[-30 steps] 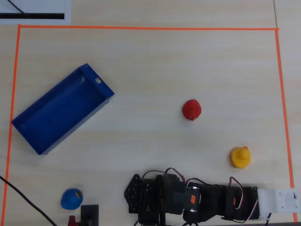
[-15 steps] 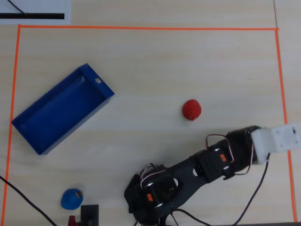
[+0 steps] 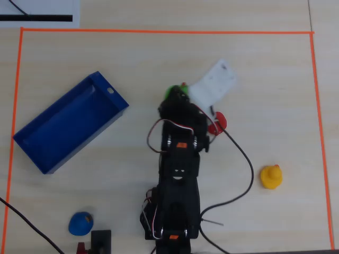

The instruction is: Grasp green duck and put it into box.

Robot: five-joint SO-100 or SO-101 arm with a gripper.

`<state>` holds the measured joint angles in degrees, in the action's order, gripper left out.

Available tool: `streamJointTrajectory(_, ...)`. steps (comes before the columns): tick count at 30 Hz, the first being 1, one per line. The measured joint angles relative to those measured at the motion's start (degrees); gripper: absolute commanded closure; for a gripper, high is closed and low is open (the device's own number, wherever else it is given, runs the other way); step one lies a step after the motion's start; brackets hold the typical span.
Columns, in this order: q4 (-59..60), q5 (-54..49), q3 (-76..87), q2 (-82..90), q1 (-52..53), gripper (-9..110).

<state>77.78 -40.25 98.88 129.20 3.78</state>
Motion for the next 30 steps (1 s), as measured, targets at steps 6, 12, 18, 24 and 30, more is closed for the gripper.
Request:
streamJointTrajectory(6, 9.6, 15.2, -6.0, -9.5, -26.3, 101)
streamJointTrajectory(12, 2.7, 21.7, -5.7, -18.1, -42.6, 101)
streamJointTrajectory(18, -4.9, 22.1, -6.0, -28.1, -48.7, 101)
streamJointTrajectory(24, -12.0, 23.4, -8.7, -36.4, -48.4, 93)
streamJointTrajectory(30, -10.8, 22.1, -14.8, -42.6, -48.3, 62)
